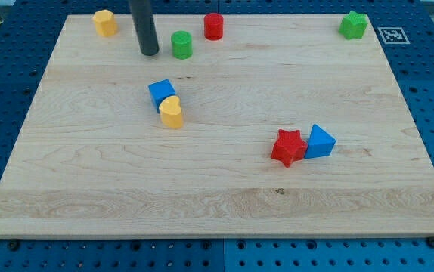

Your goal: Move the green circle to the right center

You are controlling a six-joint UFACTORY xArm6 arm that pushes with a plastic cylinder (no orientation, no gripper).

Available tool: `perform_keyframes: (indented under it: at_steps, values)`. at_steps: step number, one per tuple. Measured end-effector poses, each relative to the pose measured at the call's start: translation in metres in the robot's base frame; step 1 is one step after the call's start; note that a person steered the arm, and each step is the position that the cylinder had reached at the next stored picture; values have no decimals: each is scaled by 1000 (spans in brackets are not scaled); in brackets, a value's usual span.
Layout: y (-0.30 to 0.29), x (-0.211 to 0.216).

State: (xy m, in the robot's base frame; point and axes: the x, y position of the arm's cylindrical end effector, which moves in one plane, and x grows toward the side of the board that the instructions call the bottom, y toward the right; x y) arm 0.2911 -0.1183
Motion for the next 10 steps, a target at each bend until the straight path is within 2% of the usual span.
perform_keyframes:
  at_steps: [6,8,10]
  values:
    - [30,-10]
    - [89,-10]
    - [157,11]
